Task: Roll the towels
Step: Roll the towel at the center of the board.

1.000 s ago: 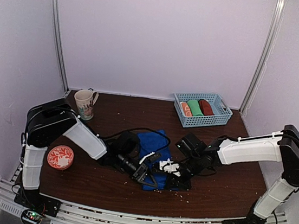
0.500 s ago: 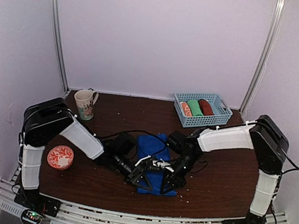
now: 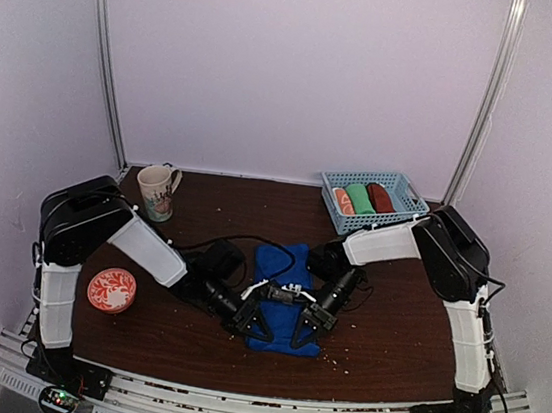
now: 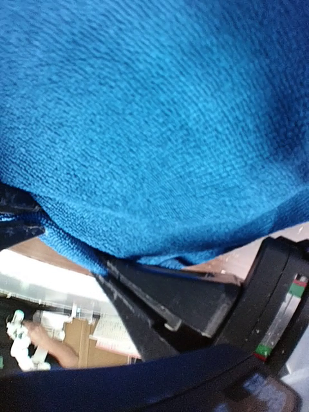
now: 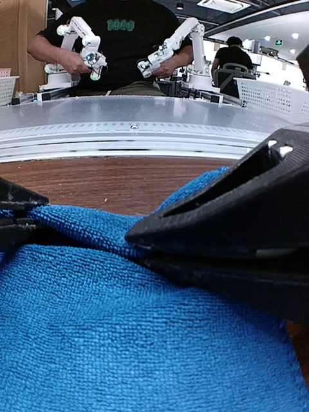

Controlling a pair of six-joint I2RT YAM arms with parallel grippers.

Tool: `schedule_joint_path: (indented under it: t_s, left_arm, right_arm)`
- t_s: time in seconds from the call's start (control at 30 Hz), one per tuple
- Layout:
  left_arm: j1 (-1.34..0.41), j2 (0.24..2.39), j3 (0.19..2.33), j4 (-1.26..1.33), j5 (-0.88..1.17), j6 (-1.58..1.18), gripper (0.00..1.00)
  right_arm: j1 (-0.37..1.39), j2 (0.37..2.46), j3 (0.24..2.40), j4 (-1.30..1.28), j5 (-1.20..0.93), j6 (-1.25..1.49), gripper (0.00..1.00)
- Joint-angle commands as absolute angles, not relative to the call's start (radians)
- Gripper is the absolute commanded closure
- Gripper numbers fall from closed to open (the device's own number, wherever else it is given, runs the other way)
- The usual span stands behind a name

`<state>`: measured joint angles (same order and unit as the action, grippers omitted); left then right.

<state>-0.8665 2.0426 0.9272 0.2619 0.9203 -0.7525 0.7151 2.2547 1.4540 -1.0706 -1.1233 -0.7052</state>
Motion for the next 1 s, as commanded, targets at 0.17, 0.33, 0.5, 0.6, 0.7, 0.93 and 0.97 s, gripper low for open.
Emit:
schedule_joint_path:
  t_s: [0.17, 0.33, 0.5, 0.6, 0.7, 0.93, 0.97]
  left_arm:
    - [-0.888, 1.756, 0.859, 0.129, 0.534, -0.315, 0.78]
    - [-1.034, 1.584, 0.808, 0.113, 0.239, -0.058, 0.59]
    - [-1.225, 1.646, 0.918, -0.054, 0.066, 0.205, 0.6]
    - [-1.286, 1.707, 0.963, -0.107, -0.013, 0.289, 0.61]
    - [-1.295, 1.779, 1.018, -0.153, -0.088, 0.307, 0.63]
    - [-1.3, 1.835, 1.045, -0.135, -0.146, 0.36, 0.64]
    - [-1.301, 1.841, 1.045, -0.134, -0.151, 0.367, 0.63]
  right_arm:
    - [0.693, 2.336, 1.502, -1.17, -0.966, -0.556, 1.0]
    - [0.695, 2.34, 1.51, -1.162, -0.952, -0.527, 1.0]
    - [0.698, 2.352, 1.522, -1.179, -0.957, -0.539, 1.0]
    - [0.699, 2.36, 1.531, -1.19, -0.965, -0.546, 1.0]
    - [0.701, 2.36, 1.538, -1.196, -0.965, -0.55, 1.0]
    - [0.708, 2.361, 1.533, -1.214, -0.98, -0.574, 1.0]
    - [0.71, 2.361, 1.534, -1.216, -0.981, -0.575, 1.0]
